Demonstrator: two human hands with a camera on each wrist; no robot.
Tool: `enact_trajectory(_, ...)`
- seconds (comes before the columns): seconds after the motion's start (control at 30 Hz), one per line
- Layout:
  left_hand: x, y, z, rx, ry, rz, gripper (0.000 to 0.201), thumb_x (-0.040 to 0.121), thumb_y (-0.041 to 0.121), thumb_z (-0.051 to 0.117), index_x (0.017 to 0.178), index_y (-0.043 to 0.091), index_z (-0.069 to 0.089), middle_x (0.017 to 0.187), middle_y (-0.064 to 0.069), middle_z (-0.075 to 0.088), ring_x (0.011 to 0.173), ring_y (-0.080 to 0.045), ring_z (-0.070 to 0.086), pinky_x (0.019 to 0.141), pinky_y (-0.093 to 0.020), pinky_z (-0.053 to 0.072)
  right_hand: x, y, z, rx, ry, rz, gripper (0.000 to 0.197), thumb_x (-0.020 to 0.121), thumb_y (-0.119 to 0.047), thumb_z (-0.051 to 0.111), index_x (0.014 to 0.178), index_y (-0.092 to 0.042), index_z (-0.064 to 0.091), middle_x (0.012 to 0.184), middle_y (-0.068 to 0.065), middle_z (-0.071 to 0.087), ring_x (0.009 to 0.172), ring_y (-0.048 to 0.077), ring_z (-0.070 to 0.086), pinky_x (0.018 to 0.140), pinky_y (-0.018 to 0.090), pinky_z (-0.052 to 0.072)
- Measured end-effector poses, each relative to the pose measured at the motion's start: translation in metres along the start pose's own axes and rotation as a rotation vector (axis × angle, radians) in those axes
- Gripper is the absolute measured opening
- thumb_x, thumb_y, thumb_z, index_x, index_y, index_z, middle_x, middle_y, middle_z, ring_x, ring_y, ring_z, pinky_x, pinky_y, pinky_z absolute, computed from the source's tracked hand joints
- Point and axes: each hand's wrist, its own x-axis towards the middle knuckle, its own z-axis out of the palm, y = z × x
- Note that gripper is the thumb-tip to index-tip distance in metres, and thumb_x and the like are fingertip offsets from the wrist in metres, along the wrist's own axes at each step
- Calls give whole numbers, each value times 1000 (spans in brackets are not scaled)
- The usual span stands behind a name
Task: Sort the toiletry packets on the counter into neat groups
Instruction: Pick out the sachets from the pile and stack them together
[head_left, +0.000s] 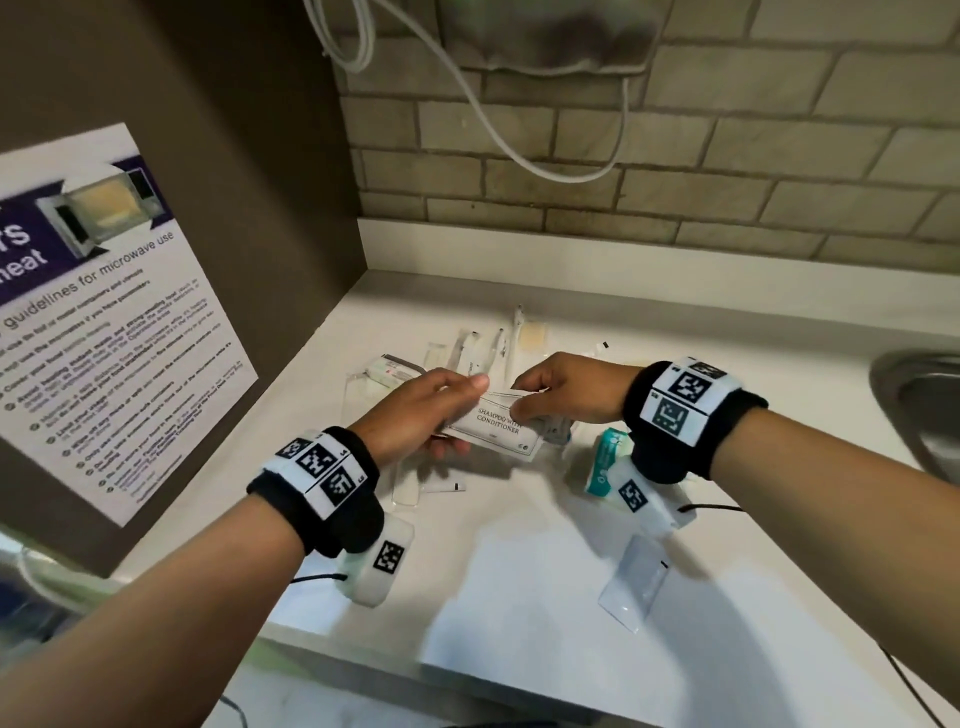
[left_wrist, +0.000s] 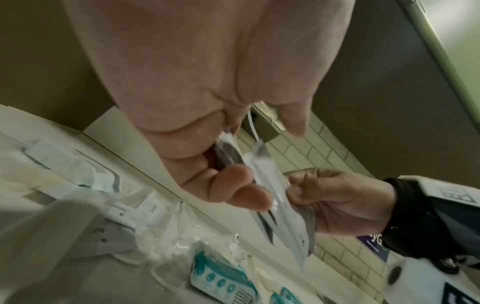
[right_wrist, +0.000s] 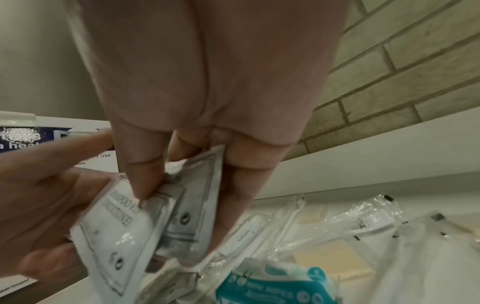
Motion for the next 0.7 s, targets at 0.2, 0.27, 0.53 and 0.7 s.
enact_trajectory(0.2, 5, -6, 16, 116, -13, 66, 26, 93, 19, 62, 115, 16, 49, 90, -10, 70, 56, -10, 63, 47, -29, 51, -2, 1, 4, 46, 126, -37, 21, 87, -18, 69, 101, -14, 54, 70, 6, 60, 59, 13, 52, 60, 25, 43)
enact_trajectory(0.27, 5, -8, 16, 144, -33, 63, 30, 93, 22, 62, 118, 20, 45, 94, -16, 71, 56, -16, 63, 49, -33, 52, -6, 2, 12, -9, 161, -55, 18, 89, -19, 67, 99, -13, 53, 77, 0, 57, 68, 14, 52, 65, 25, 43)
enact_trajectory(0.53, -3, -22, 27, 155, -126, 82, 18, 94, 20, 59, 109, 21, 49, 102, -28, 68, 67, -26, 61, 68, -46, 52, -31, 17, 46, -266, 170, 78, 81, 70, -44, 79, 134, -20, 36, 122, 1, 45, 107, 19, 49, 91, 38, 47)
enact_trajectory(0.7, -12, -27, 38, 449, -317, 128, 10, 99, 24, 48, 108, 27, 44, 100, -6, 63, 85, -20, 56, 77, -39, 48, -49, 18, 56, -485, 12, 173, 34, 85, -36, 65, 112, -21, 52, 97, 0, 62, 86, 20, 58, 71, 30, 45)
